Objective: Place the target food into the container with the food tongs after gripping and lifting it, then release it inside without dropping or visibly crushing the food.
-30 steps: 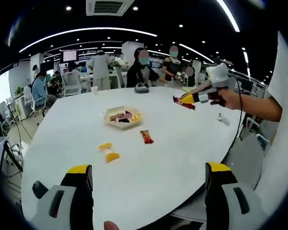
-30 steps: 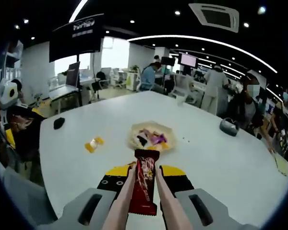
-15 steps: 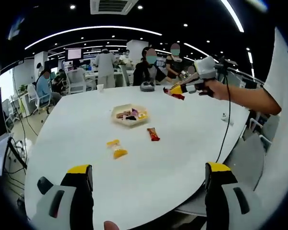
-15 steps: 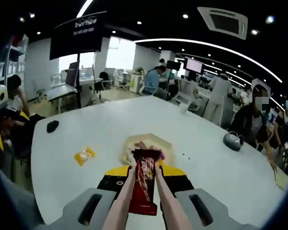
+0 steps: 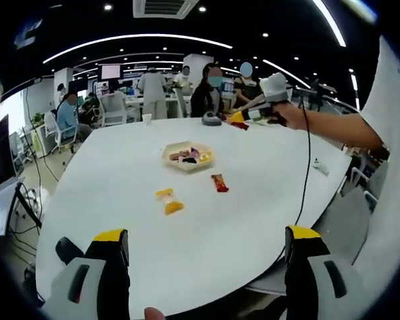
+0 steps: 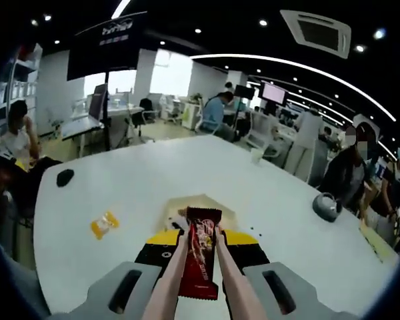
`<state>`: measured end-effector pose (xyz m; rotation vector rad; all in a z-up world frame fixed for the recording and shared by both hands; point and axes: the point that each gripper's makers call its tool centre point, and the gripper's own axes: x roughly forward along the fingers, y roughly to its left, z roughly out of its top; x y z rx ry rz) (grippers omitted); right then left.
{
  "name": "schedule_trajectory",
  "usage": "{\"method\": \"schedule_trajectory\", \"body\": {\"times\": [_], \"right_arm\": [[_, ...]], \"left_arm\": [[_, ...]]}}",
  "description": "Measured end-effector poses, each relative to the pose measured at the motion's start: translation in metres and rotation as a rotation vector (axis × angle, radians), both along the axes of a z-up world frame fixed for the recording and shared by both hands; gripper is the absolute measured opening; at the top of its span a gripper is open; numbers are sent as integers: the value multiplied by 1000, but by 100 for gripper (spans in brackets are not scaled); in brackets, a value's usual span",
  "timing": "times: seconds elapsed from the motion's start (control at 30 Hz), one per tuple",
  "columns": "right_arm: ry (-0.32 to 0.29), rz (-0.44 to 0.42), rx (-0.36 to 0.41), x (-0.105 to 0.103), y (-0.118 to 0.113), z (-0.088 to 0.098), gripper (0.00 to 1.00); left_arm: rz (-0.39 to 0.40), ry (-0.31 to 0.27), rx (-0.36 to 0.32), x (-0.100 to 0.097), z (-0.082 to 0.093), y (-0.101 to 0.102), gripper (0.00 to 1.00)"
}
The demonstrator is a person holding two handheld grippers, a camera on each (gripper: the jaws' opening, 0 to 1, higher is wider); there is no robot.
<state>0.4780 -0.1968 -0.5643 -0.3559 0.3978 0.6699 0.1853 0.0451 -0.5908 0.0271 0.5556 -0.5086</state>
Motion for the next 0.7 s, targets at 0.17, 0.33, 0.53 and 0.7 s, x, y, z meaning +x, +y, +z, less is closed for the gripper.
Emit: {"method": "schedule_trajectory", "body": {"times": [0.17,0.33,0.53,0.7], "right_arm": [[11,2,-1,10,4,-7,22],[16,3,0,22,10,-10,22],[19,8,-2,38,17,-12,22],[22,13,-7,49,23,-16,22]], "left_arm": [[13,8,1,-1,-2,5,98],[27,11,1,2,-3,9,98],[36,17,0,4,-5,11,98],[46,26,0,3,-8,14,98]]}}
